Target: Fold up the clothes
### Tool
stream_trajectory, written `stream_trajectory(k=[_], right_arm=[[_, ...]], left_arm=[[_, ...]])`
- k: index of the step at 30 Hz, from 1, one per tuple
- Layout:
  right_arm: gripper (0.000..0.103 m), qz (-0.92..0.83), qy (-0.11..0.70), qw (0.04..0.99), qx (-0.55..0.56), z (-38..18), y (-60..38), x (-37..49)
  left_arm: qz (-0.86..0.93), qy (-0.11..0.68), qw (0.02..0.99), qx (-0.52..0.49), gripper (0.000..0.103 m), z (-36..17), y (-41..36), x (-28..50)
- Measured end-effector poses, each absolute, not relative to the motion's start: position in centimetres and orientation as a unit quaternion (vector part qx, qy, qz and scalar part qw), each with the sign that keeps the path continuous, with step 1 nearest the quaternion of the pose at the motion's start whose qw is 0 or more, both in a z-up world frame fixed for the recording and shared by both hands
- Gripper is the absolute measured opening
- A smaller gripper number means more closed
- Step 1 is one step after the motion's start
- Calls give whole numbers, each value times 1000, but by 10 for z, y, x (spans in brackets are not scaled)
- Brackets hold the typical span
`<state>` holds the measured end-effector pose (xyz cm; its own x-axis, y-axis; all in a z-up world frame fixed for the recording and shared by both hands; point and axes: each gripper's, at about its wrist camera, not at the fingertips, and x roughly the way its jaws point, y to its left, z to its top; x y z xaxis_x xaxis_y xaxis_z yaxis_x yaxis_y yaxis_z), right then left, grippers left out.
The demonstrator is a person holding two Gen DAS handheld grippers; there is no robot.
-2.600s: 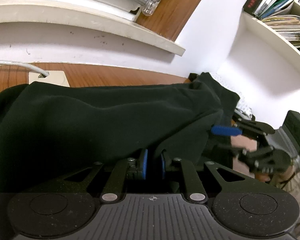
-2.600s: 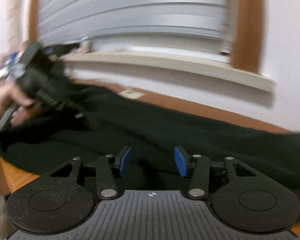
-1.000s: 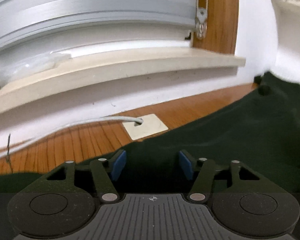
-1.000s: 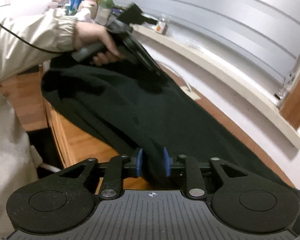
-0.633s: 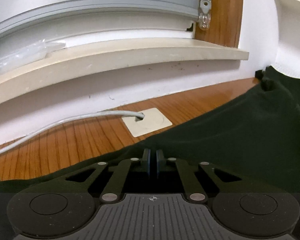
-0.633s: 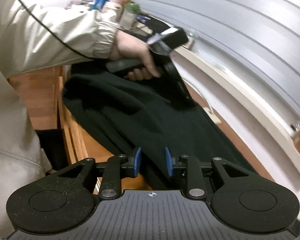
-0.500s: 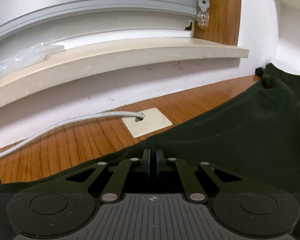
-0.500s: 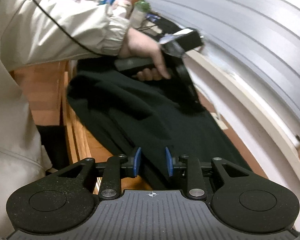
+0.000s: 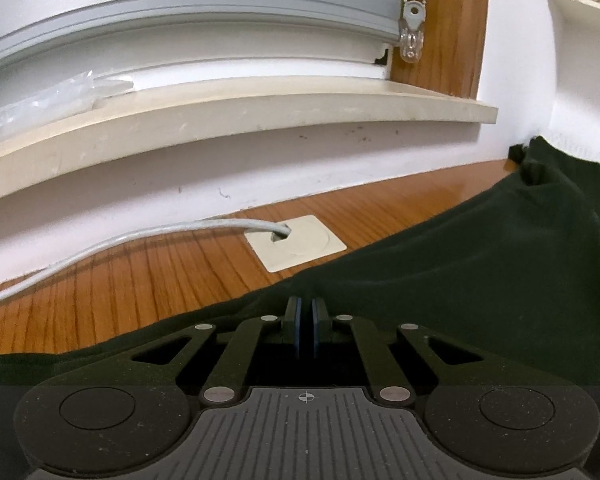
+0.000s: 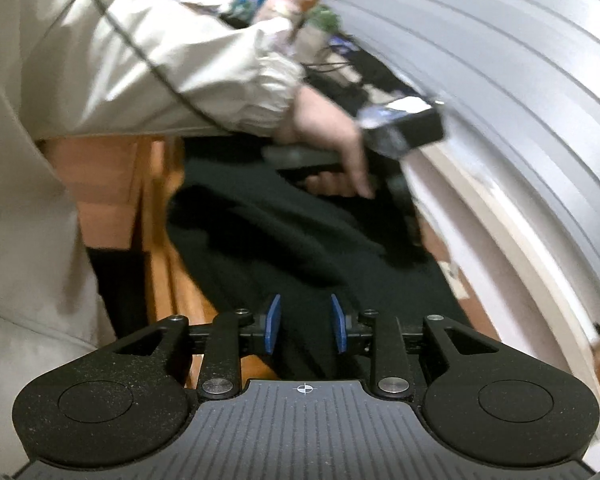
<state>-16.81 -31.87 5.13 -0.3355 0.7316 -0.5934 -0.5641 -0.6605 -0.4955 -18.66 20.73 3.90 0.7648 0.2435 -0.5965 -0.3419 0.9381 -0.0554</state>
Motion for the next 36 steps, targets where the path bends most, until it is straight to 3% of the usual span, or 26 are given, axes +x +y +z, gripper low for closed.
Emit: stream_trajectory(k=[7, 9, 12, 21, 24, 26, 28, 31, 33, 35, 36], right_arm=[[26, 815, -78, 381, -430, 36, -292, -182], [12, 819, -64, 374, -431, 36, -288, -183], [8, 821, -48, 366, -436, 35, -287, -182], [6, 858, -13, 335, -389, 69, -314, -159], [6, 855, -13, 336, -396, 63, -313, -157], [7, 848, -25, 345, -403, 58, -312, -160], [7, 842, -34, 348, -410, 54, -311, -164], [14, 835, -45, 362, -413, 49, -310, -164], [19, 833, -46, 368, -412, 44, -310, -161], [21, 832, -43, 369, -412, 40, -308, -160], [21, 832, -42, 369, -412, 37, -308, -161]], left_arm=[[153, 304, 936, -86, 6, 40, 209, -187], [154, 305, 936, -82, 6, 41, 208, -187], [164, 297, 939, -58, 3, 48, 200, -189], [174, 269, 947, -23, 4, 82, 202, -200], [183, 284, 941, -35, 10, 72, 206, -199], [186, 293, 937, -37, 19, 66, 206, -204], [189, 293, 936, -44, 43, 65, 207, -215], [162, 305, 937, -55, 59, 65, 206, -232], [141, 315, 937, -54, 64, 64, 201, -236], [144, 322, 935, -34, 63, 61, 196, -234], [148, 328, 933, -25, 58, 60, 193, -233]])
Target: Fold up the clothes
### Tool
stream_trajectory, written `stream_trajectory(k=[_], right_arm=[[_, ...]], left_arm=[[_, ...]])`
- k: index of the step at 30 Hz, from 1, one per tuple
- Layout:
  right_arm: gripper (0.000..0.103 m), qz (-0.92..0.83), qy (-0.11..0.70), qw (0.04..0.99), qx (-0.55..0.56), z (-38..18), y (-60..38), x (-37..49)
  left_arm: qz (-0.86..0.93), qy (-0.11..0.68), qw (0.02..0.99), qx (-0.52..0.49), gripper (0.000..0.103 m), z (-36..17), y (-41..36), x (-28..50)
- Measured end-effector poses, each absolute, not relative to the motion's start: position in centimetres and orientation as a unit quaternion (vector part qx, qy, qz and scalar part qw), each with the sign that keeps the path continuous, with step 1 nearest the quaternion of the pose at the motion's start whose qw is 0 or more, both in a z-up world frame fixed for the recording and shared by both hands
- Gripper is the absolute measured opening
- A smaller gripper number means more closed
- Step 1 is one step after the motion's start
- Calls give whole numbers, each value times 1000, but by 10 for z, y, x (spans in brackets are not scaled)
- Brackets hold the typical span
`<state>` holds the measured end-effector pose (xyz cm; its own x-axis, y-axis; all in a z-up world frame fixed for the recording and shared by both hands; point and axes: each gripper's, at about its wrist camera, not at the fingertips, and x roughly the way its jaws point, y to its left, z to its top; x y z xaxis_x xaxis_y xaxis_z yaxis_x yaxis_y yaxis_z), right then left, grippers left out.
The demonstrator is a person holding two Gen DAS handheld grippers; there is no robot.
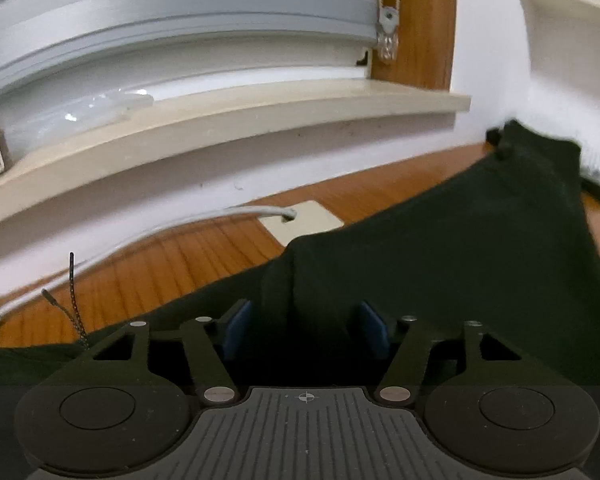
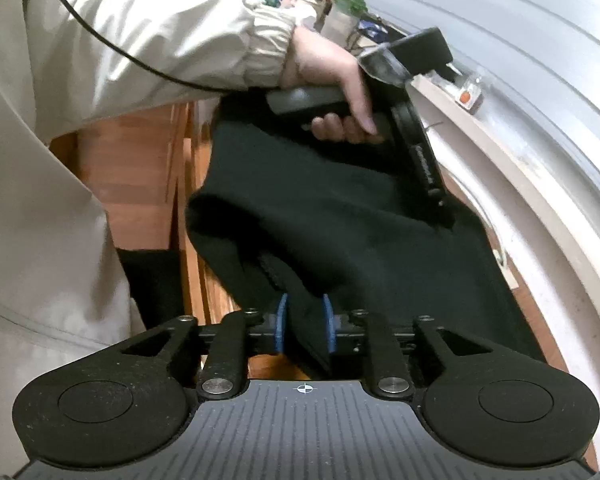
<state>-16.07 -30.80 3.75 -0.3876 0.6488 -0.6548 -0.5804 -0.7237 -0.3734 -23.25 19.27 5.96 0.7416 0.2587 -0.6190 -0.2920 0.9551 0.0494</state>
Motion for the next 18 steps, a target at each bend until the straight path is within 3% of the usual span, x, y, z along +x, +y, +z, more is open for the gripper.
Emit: stream_trajectory(k=[1, 2, 3, 6, 8, 13, 15, 18], right_arm=[[21, 832, -38, 368, -413, 36, -308, -162], [16, 835, -33, 366, -410, 36, -307, -161], [7, 838, -27, 363, -407, 37, -307, -160], [7, 852, -9, 337, -400, 44, -311, -162], [7, 849, -20, 343, -400, 43, -315, -166], [15, 846, -2, 366, -388, 36, -310, -160], [30, 847, 12, 381, -370, 41, -313, -146], [39, 833, 46, 442, -330, 50, -324, -103]], left_arm=[[148, 332, 931, -20, 34, 59, 191, -231], [150, 330, 932, -19, 16, 59, 190, -230], [154, 325, 933, -19, 11, 63, 192, -231], [180, 279, 943, -27, 11, 86, 196, -238], [193, 267, 944, -27, 14, 96, 196, -237], [262, 291, 920, 11, 59, 95, 186, -230], [266, 284, 921, 8, 60, 97, 180, -232], [245, 269, 932, -3, 69, 101, 167, -231]])
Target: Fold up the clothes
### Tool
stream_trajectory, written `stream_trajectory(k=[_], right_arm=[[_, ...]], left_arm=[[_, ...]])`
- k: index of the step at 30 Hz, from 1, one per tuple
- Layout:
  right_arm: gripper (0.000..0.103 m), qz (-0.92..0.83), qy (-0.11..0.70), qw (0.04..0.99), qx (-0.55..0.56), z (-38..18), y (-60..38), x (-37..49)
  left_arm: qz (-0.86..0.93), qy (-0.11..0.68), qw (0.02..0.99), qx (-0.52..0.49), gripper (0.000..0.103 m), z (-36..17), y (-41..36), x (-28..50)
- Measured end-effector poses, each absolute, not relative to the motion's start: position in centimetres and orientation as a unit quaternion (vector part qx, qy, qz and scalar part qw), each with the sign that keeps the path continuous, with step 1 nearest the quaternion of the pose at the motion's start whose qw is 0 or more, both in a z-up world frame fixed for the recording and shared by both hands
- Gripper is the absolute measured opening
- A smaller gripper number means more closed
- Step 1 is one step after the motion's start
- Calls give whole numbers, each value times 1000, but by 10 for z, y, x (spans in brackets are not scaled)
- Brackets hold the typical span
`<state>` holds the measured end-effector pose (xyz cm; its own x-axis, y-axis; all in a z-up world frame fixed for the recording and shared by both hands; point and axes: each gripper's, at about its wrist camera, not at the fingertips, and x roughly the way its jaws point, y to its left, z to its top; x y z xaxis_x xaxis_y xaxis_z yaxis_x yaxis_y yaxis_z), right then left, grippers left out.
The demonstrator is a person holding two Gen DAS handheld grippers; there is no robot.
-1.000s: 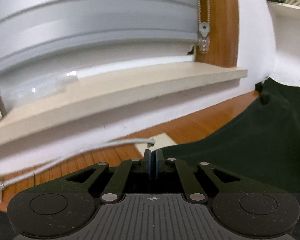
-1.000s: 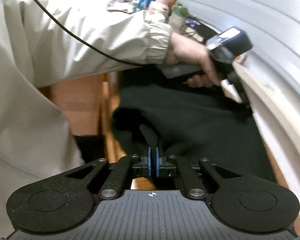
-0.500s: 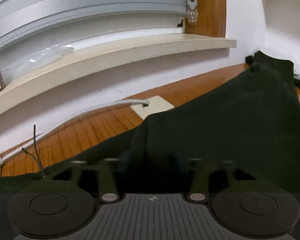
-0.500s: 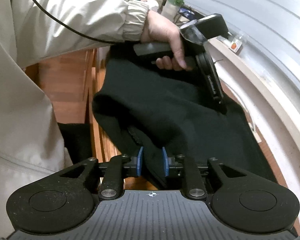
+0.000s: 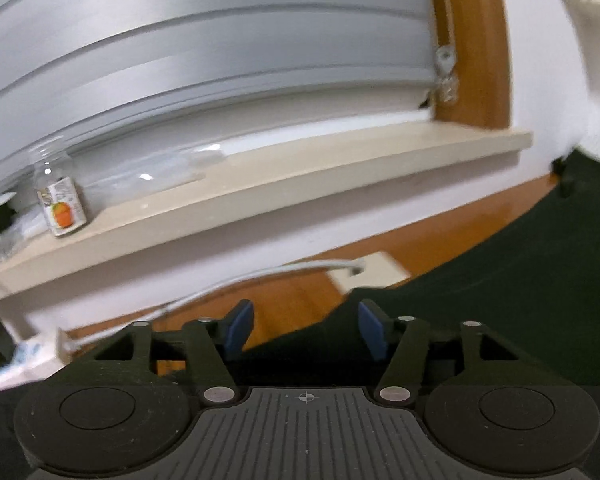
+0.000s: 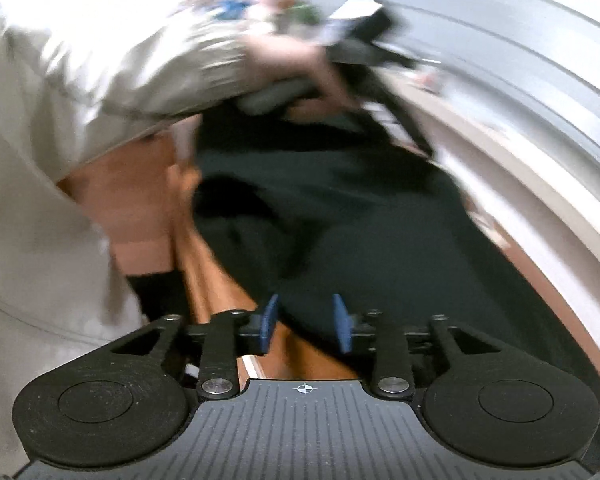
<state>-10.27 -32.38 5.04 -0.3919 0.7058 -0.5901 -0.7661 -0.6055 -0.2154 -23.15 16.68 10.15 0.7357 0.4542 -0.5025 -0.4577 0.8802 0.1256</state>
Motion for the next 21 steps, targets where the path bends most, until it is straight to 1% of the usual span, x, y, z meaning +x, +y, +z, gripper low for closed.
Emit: stream_trajectory(k=[2, 4, 8, 11, 14, 16, 17, 18, 20, 21], right_arm=[[42, 809, 73, 499, -302, 54, -332, -63], [43, 768, 90, 567, -284, 55, -338, -20], [43, 653, 157, 711, -209, 48, -343, 81], [43, 565, 225, 783, -134, 40, -337, 158], [44, 520, 286, 801, -75, 27, -323, 209], [49, 502, 310, 806, -47, 19, -314, 230], [55, 494, 321, 807, -38, 17, -309, 237], [58, 484, 335, 808, -29, 13, -304, 242], [61, 477, 339, 811, -10, 11, -297, 250], [61, 474, 338, 813, -9, 11, -292, 253]], left_arm=[[228, 262, 938, -2, 71, 102, 156, -226], [201, 259, 945, 12, 75, 102, 141, -208], [149, 259, 954, 29, 76, 94, 117, -172], [126, 266, 955, 31, 77, 77, 112, -153], [114, 275, 955, 17, 77, 62, 116, -145], [111, 277, 954, 11, 77, 54, 120, -144], [112, 281, 953, 8, 77, 51, 121, -144], [114, 287, 951, 4, 77, 50, 122, -143], [120, 284, 951, -2, 77, 50, 124, -145], [120, 282, 952, -2, 77, 50, 124, -146]])
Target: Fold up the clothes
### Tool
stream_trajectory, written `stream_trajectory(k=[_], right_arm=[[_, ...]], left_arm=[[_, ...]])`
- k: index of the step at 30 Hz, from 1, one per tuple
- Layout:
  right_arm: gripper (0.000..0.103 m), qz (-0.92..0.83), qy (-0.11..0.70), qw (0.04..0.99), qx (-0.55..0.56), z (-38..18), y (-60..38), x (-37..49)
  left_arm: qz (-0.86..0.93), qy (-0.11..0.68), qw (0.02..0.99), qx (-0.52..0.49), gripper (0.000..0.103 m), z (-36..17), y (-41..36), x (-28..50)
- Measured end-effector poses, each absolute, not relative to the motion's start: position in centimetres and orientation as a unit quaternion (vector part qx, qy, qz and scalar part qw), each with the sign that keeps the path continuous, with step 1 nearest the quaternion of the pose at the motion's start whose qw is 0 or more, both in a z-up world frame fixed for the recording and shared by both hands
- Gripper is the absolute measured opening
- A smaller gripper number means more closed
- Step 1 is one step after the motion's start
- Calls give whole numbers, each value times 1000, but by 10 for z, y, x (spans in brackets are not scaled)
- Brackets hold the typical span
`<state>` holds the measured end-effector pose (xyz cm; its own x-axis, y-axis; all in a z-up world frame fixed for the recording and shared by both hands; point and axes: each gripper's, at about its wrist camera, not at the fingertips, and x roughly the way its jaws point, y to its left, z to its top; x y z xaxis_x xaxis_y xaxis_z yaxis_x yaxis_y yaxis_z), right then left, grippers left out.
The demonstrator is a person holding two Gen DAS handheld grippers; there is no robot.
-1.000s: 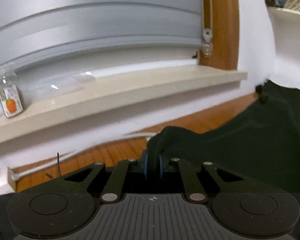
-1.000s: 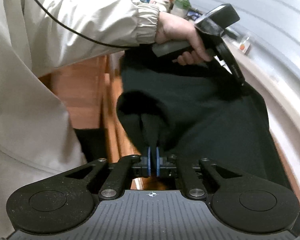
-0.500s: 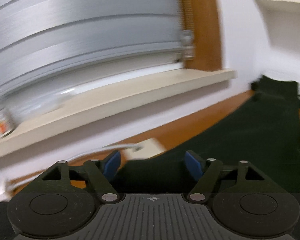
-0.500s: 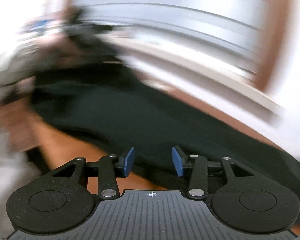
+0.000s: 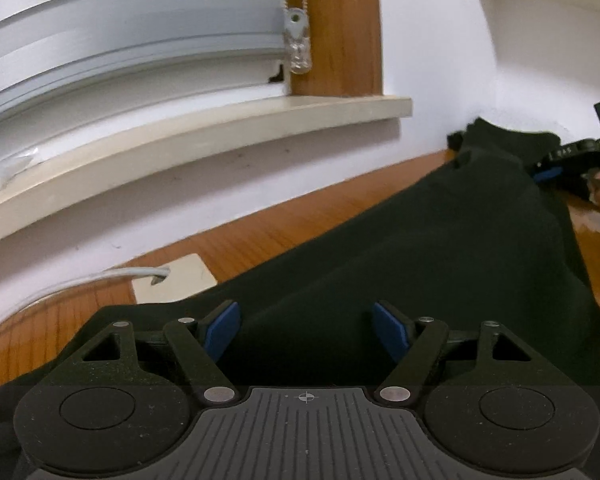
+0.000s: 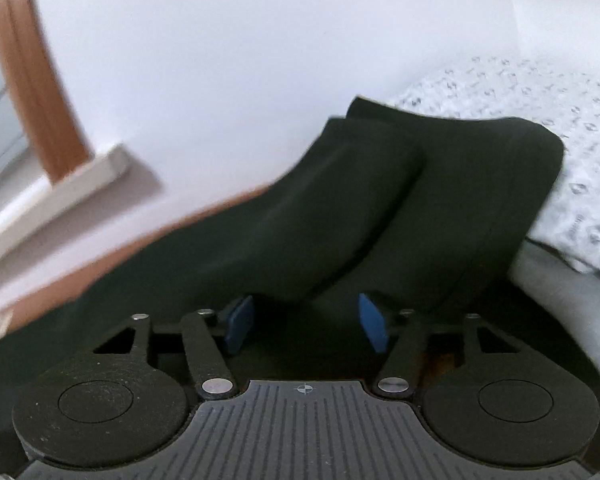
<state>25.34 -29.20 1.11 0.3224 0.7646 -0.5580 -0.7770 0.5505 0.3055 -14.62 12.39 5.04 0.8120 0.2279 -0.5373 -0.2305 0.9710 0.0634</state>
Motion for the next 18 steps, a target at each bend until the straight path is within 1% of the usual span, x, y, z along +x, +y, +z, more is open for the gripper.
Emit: stream_trajectory(k=[2, 3, 4, 5, 6, 8, 10, 11, 13, 14, 15, 18], right_arm=[[61, 475, 337, 813, -6, 11, -280, 255], [56, 479, 338, 810, -4, 10, -273, 255], [47, 482, 335, 810, -10, 12, -266, 256], [25, 485, 331, 809, -17, 16, -258, 257], [16, 489, 327, 809, -24, 19, -251, 258], [11, 512, 307, 802, -18, 34, -234, 255], [11, 554, 278, 785, 15, 52, -227, 244], [13, 571, 264, 776, 37, 61, -225, 238], [29, 593, 254, 760, 78, 69, -225, 233], [52, 587, 253, 766, 70, 70, -225, 230], [55, 572, 250, 780, 49, 70, -226, 226], [56, 535, 263, 803, 0, 57, -241, 226]], left_arm=[[125, 283, 951, 3, 77, 51, 123, -146], [129, 285, 950, 7, 77, 51, 122, -146], [130, 287, 949, 11, 77, 50, 120, -145], [131, 286, 949, 14, 77, 50, 119, -145], [132, 285, 949, 15, 77, 50, 119, -146], [133, 280, 951, 11, 77, 51, 120, -148], [132, 279, 951, 2, 77, 51, 123, -148], [133, 280, 951, -2, 77, 51, 125, -148], [134, 281, 950, -9, 78, 51, 127, -148], [134, 280, 950, -10, 78, 51, 128, -148], [135, 279, 951, -7, 78, 52, 127, -149], [138, 272, 952, 12, 78, 55, 119, -150]])
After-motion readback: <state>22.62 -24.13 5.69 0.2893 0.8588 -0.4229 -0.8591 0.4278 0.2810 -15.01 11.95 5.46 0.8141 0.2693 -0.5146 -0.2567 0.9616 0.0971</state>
